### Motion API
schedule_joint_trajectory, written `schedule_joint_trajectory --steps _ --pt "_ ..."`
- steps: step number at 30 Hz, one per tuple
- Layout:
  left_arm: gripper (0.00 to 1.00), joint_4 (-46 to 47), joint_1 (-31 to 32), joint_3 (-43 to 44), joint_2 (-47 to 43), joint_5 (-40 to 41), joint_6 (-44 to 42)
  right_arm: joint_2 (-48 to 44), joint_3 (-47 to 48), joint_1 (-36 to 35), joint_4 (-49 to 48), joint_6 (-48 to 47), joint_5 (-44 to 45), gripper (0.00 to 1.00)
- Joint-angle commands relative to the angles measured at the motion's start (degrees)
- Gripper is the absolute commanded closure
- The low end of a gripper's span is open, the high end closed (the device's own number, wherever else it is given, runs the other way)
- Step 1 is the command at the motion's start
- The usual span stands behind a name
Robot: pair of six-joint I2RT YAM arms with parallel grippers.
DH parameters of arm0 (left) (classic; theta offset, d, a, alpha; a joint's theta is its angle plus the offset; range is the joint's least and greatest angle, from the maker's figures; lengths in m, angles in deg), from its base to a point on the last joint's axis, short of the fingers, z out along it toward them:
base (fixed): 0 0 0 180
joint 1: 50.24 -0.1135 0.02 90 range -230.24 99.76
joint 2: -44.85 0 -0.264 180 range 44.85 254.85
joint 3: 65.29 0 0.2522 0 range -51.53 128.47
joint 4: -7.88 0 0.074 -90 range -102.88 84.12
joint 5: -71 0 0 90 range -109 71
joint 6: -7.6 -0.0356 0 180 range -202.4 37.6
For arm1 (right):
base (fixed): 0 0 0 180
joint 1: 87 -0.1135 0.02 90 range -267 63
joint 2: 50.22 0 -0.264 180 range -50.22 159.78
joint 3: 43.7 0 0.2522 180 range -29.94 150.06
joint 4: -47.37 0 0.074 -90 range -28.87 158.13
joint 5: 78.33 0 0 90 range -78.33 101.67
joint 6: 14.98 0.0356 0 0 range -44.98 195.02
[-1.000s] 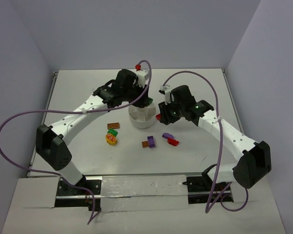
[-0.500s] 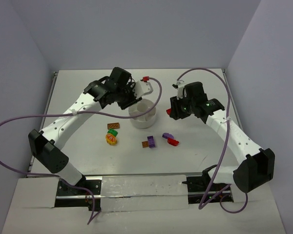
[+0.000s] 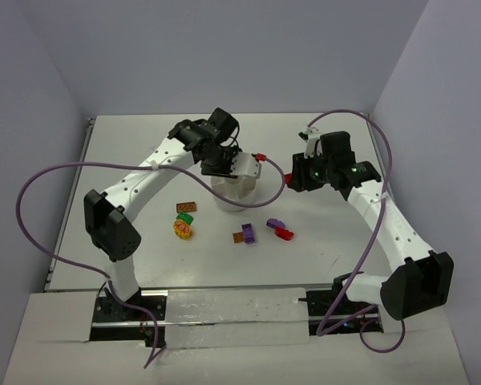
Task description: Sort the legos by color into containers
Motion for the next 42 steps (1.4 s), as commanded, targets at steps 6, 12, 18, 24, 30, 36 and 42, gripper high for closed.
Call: schedule_joint_trajectory --steps 6,12,18,24,30,36,42 --pt "0.87 -4.69 2.53 6.39 4.86 3.59 -8.44 -3.0 1.36 0.11 -0.88 -0.14 -1.91 1.0" --pt "0.85 -4.96 3.41 9.65 8.09 5.82 -10.34 -3.0 0.72 1.17 -1.55 0.31 -2.07 1.0" --pt "0.84 -4.98 3.82 10.47 10.65 7.66 -12.33 -3.94 0.22 2.95 -1.8 0.77 -2.76 1.0" --pt "0.82 -5.14 4.63 11.26 12.31 8.42 -12.92 -4.23 0.22 4.58 -1.71 1.09 -2.7 1.0" --pt "0.78 -5.01 4.9 11.34 13.02 8.07 -13.27 -4.38 0.22 5.0 -1.8 1.09 -3.23 1.0" --pt "0.66 -4.0 5.34 10.46 13.36 9.35 -13.62 -4.23 -0.04 5.3 -1.88 1.09 -3.93 1.0" --pt "0.3 -2.68 5.43 11.48 13.73 10.24 -13.21 -4.14 -0.04 5.36 -1.8 1.09 -4.14 1.0"
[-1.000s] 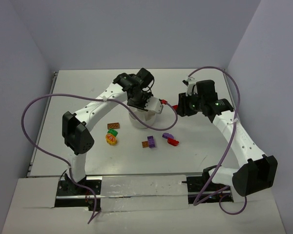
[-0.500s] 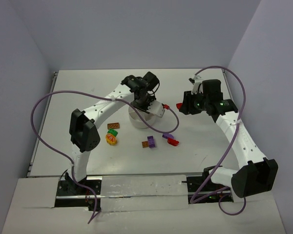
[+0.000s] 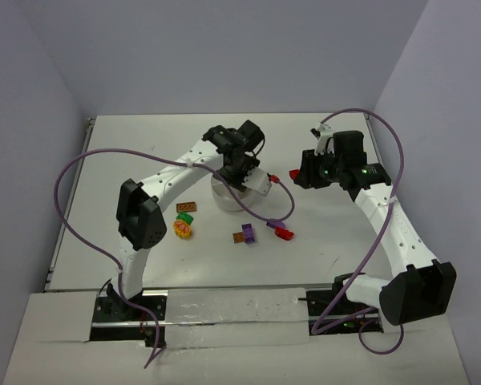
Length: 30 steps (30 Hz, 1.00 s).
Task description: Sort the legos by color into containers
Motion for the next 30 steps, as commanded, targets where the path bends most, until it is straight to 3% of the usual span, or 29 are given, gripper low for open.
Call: schedule_joint_trajectory --steps 1,3,9,12,18,20,23,27,30 --pt "0.29 1.24 0.47 3.41 0.55 0.55 -0.77 -1.69 0.07 0.42 -1.74 0.37 -1.1 1.0" --pt "0.16 1.27 0.47 4.16 0.47 0.46 -0.83 -1.75 0.07 0.5 -1.74 0.37 -1.12 1.0" --pt "0.15 3.76 0.23 8.47 -1.75 -0.91 2.13 -1.34 0.31 0.5 -1.83 0.4 -1.27 1.0" --pt "0.17 6.08 -1.36 11.66 -5.46 -5.04 10.03 -1.17 0.68 0.5 -1.57 0.29 -1.36 1.0" --pt "0.19 14.64 -7.99 -1.86 -18.9 -11.56 36.79 -1.5 0.68 0.49 -1.65 0.28 -1.44 1.0" --pt "0.14 17.1 -15.33 -14.59 -28.23 -18.38 47.35 -1.33 0.68 0.5 -1.65 0.2 -1.43 1.0" --pt "0.01 20.42 -21.99 -27.69 -37.96 -28.84 46.34 -0.7 0.65 0.5 -1.65 0.11 -1.39 1.0" --pt "0.03 21.19 -29.14 -40.38 -46.72 -33.72 35.15 0.27 1.47 0.5 -1.33 0.11 -1.71 1.0" --pt "0.09 21.58 -32.71 -46.9 -47.93 -38.07 26.09 0.97 2.47 0.46 -0.79 0.07 -1.8 1.0"
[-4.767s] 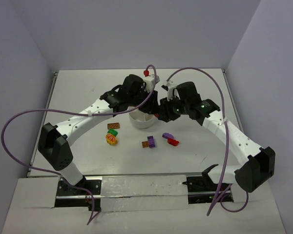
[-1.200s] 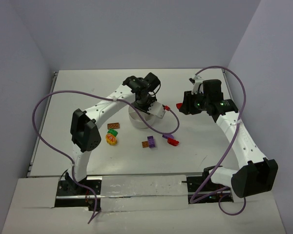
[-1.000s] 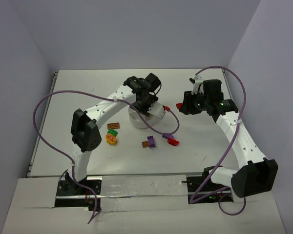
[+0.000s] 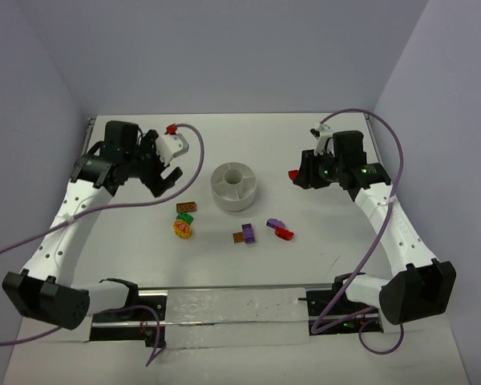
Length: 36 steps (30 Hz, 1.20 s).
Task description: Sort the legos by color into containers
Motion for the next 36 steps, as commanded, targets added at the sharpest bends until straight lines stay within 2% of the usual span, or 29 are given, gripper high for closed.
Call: schedule_joint_trajectory --steps 1,6,8,11,16,19,23,26,30,36 --pt "0.11 3.74 -3.57 -7.96 0.02 -11.68 -12.36 0.87 2.63 0.33 -0.7 0.03 -0.72 1.0" --pt "0.27 6.94 -7.73 -12.22 5.54 -14.59 -23.86 0.77 2.42 0.4 -0.54 -0.15 0.13 1.0" --pt "0.36 3.94 -9.13 -11.26 9.22 -15.65 -32.36 0.7 2.27 0.4 -0.44 -0.32 0.38 1.0" --pt "0.43 0.5 -10.75 -9.8 15.17 -16.0 -43.49 1.03 2.28 0.4 -0.2 -0.57 0.71 1.0" --pt "0.43 -0.31 -10.78 -9.5 19.68 -15.75 -53.21 1.53 2.09 0.4 -0.13 -0.76 1.0 1.0" --pt "0.4 -1.68 -10.83 -8.76 22.49 -15.75 -55.52 1.66 1.91 0.4 -0.09 -0.97 1.39 1.0" --pt "0.37 -0.87 -10.27 -11.99 22.95 -16.45 -59.23 2.18 1.65 0.4 -0.09 -1.19 1.7 1.0" --pt "0.35 1.9 -8.96 -15.81 21.48 -16.18 -59.95 2.87 1.82 0.4 -0.09 -1.1 1.61 1.0" --pt "0.33 1.27 -7.73 -15.8 22.31 -16.7 -59.19 3.67 2.17 0.4 -0.09 -1.19 1.17 1.0" --pt "0.36 2.82 -5.33 -17.49 21.57 -17.41 -58.74 4.2 2.27 0.4 -0.09 -1.19 1.0 1.0"
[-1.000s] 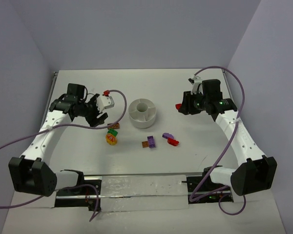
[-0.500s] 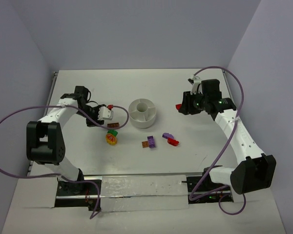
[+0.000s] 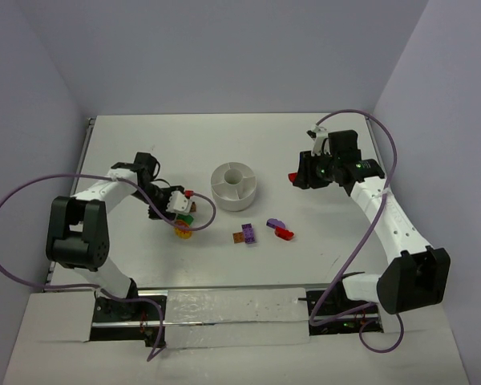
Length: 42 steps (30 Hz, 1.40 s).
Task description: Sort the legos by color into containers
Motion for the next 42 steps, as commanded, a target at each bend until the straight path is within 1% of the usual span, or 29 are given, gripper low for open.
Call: schedule_joint_trajectory --steps 1,8,12,18,23,33,38,42 --pt "0.36 1.24 1.8 -0.83 -1.36 -4.0 -1.76 0.5 2.05 0.31 -0.28 -0.68 -0.39 1.0" --pt "0.37 1.43 4.48 -1.18 -0.89 -3.24 -2.41 0.78 2.15 0.36 -0.2 -0.68 -0.49 1.0" --pt "0.4 0.74 6.03 -0.62 -0.39 -2.69 -2.49 0.82 1.86 0.29 -0.29 -0.69 -0.51 1.0" --pt "0.45 0.12 8.13 0.38 1.11 0.28 -2.57 1.13 2.05 0.29 -0.24 -0.72 -0.73 1.0" --pt "0.47 -0.58 9.19 2.0 2.55 2.78 -1.21 1.22 1.76 0.38 -0.39 -0.77 -0.76 1.0" --pt "0.45 -0.96 11.43 5.18 5.79 5.99 0.64 1.02 1.38 0.38 -0.47 -0.77 -1.09 1.0" --pt "0.46 -1.4 11.75 4.19 5.96 8.44 -1.13 0.96 1.32 0.38 -0.56 -0.77 -0.93 1.0" --pt "0.46 -0.02 12.93 1.84 5.34 10.66 -0.53 1.07 1.2 0.32 -0.56 -0.77 -1.02 1.0"
